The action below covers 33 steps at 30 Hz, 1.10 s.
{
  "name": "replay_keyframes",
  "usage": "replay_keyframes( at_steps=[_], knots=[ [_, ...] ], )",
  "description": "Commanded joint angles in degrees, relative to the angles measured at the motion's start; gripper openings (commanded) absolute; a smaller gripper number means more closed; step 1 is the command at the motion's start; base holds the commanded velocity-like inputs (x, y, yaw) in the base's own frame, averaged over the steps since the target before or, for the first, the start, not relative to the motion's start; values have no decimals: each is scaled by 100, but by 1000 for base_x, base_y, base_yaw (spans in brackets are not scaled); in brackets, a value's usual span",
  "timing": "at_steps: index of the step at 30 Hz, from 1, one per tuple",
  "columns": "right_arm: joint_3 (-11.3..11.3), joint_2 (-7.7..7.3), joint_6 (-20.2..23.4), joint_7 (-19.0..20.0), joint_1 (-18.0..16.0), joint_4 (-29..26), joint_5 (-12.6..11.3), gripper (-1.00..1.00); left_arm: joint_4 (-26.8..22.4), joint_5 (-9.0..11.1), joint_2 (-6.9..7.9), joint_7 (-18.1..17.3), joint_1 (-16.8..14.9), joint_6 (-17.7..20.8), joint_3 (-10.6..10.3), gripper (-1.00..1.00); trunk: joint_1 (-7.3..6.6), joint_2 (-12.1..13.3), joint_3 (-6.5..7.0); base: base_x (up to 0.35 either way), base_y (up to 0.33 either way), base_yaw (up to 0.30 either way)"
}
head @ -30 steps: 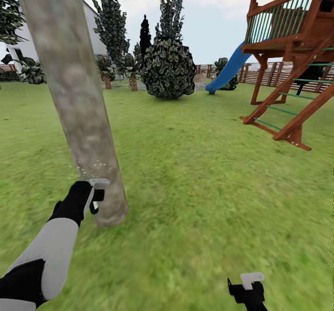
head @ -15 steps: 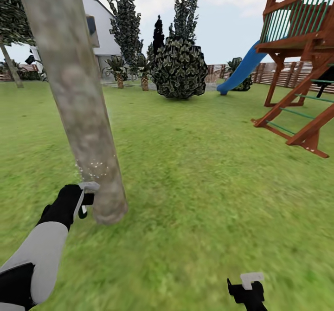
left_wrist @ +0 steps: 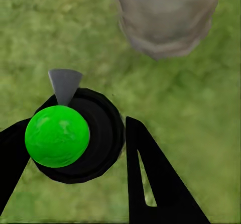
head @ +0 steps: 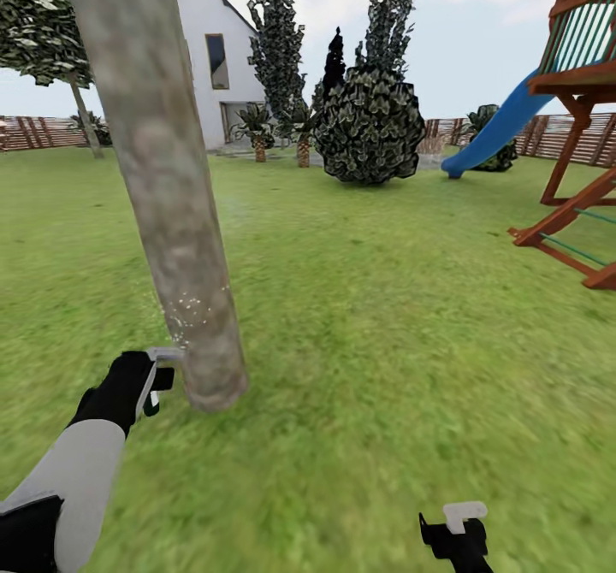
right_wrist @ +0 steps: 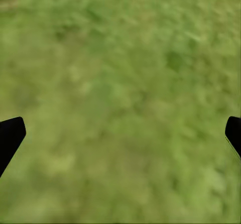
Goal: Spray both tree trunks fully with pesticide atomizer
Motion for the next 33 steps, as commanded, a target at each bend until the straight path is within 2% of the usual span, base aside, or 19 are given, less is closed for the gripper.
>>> replay_keyframes(
  at_steps=[1, 3, 7, 11, 18, 22, 33],
  knots=[
    [-31, -2, -23, -31, -5, 11, 60, 100, 8, 26, 45, -27, 12, 19, 2, -100, 1, -2, -5, 169, -240, 158],
    [-31, -2, -23, -28, -5, 11, 60, 100, 197, 44, 53, -24, 128, 7, -10, -100, 1, -2, -5, 153, -242, 39],
    [-31, -2, -23, -22, -5, 11, 60, 100, 256, 50, -153, -18, 171, 4, -17, -100, 1, -2, -5, 152, -243, 7],
    [-31, -2, -23, -22, -5, 11, 60, 100, 245, 52, -214, -17, 175, 4, -11, -100, 1, -2, -5, 156, -243, 5],
    [-31, -2, -23, -22, -5, 11, 60, 100, 197, 14, -106, -24, 200, 4, -36, -100, 1, -2, -5, 149, -247, 239],
    [-31, -2, -23, -22, -5, 11, 60, 100, 270, 13, 32, -20, 209, -2, -36, -100, 1, -2, -5, 50, -269, 195],
    [-31, -2, -23, -22, -5, 11, 60, 100, 213, 37, -21, -17, 210, -1, -27, -100, 1, -2, -5, 69, -275, 5]
  ],
)
